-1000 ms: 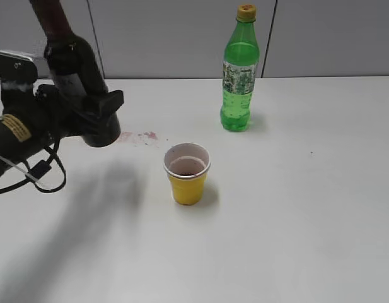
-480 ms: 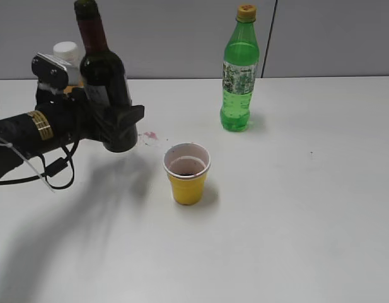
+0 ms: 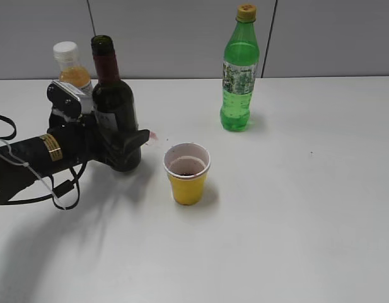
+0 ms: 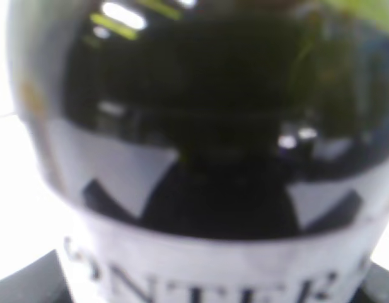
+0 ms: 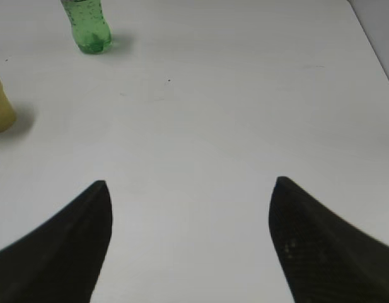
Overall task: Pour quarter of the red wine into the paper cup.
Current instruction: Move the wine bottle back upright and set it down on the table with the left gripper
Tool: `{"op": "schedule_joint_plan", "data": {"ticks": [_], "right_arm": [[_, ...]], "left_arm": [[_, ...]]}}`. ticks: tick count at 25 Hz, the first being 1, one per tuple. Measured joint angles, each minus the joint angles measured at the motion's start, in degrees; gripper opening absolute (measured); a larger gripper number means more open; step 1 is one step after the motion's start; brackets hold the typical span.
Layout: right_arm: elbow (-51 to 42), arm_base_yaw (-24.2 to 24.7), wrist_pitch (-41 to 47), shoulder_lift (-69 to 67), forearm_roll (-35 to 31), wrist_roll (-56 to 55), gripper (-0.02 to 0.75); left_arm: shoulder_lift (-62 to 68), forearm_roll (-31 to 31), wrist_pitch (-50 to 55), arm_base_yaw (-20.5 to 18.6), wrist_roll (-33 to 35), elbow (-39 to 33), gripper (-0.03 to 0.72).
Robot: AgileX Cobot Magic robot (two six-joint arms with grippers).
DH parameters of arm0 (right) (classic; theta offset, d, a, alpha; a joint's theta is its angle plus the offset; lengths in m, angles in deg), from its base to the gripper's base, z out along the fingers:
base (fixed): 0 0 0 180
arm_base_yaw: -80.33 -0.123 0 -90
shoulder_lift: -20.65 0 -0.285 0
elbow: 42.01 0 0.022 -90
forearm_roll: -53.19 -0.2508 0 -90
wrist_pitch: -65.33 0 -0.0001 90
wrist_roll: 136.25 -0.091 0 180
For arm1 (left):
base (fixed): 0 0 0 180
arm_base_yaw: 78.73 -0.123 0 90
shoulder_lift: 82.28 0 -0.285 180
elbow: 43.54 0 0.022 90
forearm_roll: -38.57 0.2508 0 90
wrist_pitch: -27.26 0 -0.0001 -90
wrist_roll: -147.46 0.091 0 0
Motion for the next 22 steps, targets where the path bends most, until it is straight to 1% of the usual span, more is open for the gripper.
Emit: {"op": "schedule_joint_plan", "data": {"ticks": [6, 20, 21, 22], "right_arm": [[0.00, 0.00, 0.00, 0.00, 0.00, 0.00, 0.586], [0.00, 0.00, 0.00, 0.00, 0.00, 0.00, 0.586], [0.00, 0.00, 0.00, 0.00, 0.00, 0.00, 0.586], [0.00, 0.00, 0.00, 0.00, 0.00, 0.00, 0.586]], "left_arm": [[0.12, -0.38, -0.14, 0.00, 1.17, 0.00, 0.529], [4.58, -1.23, -5.76, -0.07, 1.17, 0.04, 0.529], [4.58, -0.87, -5.81, -0.07, 1.17, 0.04, 0.532], [4.62, -0.58, -6.19, -0.07, 1.17, 0.04, 0.552]]}}
